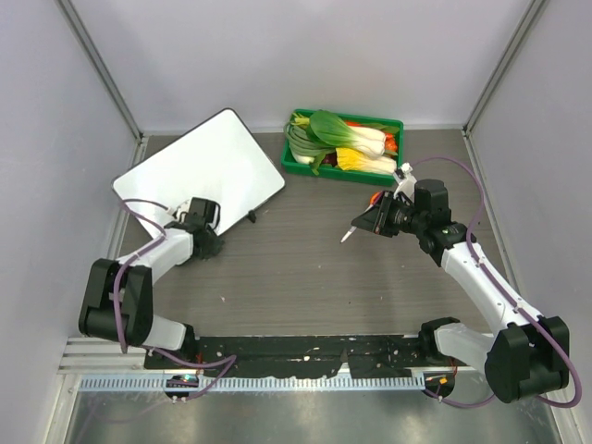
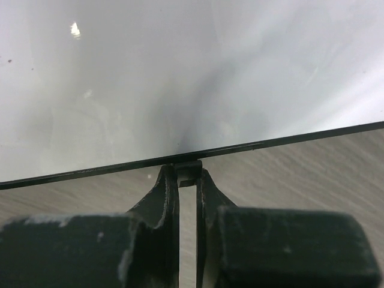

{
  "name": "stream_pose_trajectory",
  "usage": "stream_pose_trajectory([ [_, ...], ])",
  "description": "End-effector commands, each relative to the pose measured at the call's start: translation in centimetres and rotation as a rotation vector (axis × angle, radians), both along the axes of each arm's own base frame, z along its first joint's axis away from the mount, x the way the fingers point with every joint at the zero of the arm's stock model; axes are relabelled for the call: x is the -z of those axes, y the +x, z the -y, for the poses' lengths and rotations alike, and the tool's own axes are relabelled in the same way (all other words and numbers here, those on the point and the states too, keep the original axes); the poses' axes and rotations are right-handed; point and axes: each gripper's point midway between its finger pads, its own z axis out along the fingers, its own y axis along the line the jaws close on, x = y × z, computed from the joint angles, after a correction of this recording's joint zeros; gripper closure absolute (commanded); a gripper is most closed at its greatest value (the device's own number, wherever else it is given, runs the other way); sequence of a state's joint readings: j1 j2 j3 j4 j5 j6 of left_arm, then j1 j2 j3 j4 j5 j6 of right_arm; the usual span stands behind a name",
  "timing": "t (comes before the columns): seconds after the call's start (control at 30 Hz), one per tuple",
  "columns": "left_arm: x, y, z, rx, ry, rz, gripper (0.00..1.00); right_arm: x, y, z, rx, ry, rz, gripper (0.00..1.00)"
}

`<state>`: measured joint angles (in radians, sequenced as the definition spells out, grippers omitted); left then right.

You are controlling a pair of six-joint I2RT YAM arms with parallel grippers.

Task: Write a sentence on the whiteboard
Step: Move the whiteboard stand to the center of the board.

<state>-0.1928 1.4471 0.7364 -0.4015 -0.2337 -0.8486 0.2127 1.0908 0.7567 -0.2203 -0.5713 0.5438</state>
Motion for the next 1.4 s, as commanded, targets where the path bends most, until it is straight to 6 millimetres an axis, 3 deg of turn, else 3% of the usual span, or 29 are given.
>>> stream_pose_trajectory([
  [0.0,-0.1,-2.9,1.6,0.03,-0.031,-0.047,1.0,-0.9,0.0,0.1,-0.009,0.0,0.039,0.99],
  [0.43,-0.2,-6.0,5.8,0.141,-0.013,-0.027,1.0,-2.1,-0.2,0.2,0.001,0.003,0.063,0.99],
  [0.8,0.9,-8.3,9.0,0.243,-0.018,-0.025,1.0,-2.9,-0.3,0.4,0.01,0.005,0.081,0.99],
  [1.0,1.0,-8.3,12.5,0.356,0.029,-0.019,1.0,-3.8,-0.4,0.4,0.015,0.007,0.096,0.99],
  [1.37,1.1,-9.1,22.1,0.608,0.069,0.021,1.0,-5.2,-0.8,0.7,0.027,0.004,0.119,0.99],
])
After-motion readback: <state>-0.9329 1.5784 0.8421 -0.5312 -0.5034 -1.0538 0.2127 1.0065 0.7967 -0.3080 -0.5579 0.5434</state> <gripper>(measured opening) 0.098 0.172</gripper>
